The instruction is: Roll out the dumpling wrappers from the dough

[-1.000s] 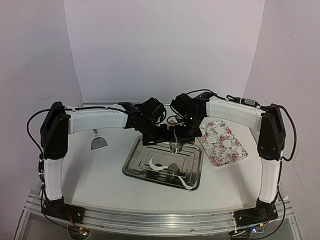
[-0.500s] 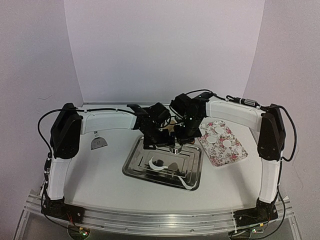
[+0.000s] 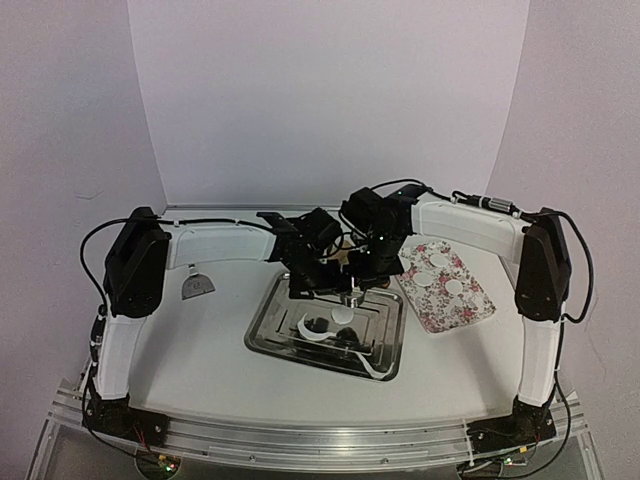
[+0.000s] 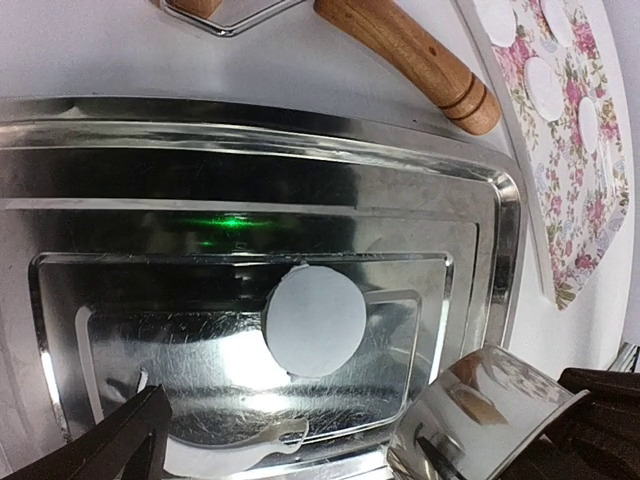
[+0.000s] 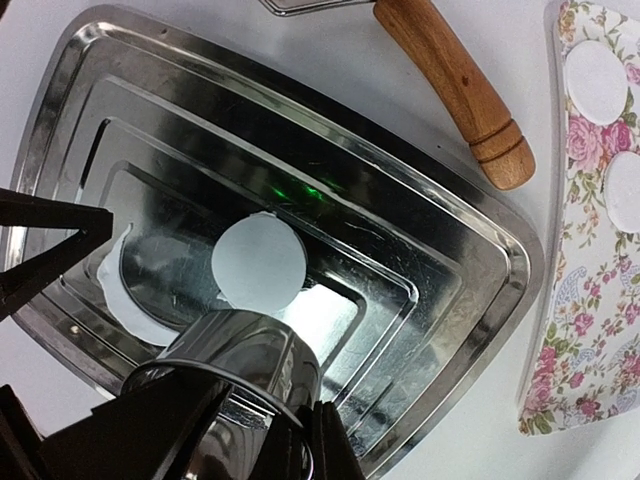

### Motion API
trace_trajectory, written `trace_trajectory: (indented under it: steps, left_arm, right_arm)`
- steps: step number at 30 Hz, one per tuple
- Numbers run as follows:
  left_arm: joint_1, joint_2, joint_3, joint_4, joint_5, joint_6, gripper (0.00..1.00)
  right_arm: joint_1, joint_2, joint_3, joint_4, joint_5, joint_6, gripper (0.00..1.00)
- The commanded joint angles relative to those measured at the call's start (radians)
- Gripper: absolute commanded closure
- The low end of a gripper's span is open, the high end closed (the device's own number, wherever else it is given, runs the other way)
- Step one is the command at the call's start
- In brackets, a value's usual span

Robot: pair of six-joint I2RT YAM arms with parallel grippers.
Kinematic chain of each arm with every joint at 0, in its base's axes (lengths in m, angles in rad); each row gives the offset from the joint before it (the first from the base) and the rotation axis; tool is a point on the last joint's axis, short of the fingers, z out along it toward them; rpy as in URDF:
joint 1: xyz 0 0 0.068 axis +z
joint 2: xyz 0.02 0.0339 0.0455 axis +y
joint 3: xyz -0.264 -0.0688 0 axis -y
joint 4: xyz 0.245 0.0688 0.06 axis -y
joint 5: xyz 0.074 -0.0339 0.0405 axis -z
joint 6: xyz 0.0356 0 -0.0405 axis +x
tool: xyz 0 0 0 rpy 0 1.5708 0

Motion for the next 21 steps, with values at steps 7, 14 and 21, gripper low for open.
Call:
trace_trajectory:
  steps: [7,14,21]
  left_arm:
    - [-0.001,-0.333,-0.292,0.297,0.046,0.101,0.03]
    - [0.079,-0.485,-0.412,0.255,0.014,0.032,0.01]
    - [0.244,-0.584,-0.495,0.149,-0.034,0.01,0.0]
  right_arm:
    - [-0.087,-0.049,-0.032,-0.019,0.027,0.038,1.0]
    - [-0.154,-0.096,-0.105,-0.027,0.024,0.006,1.0]
    - [-0.207,-0.343,-0.466,-0.012,0.0,0.023,1.0]
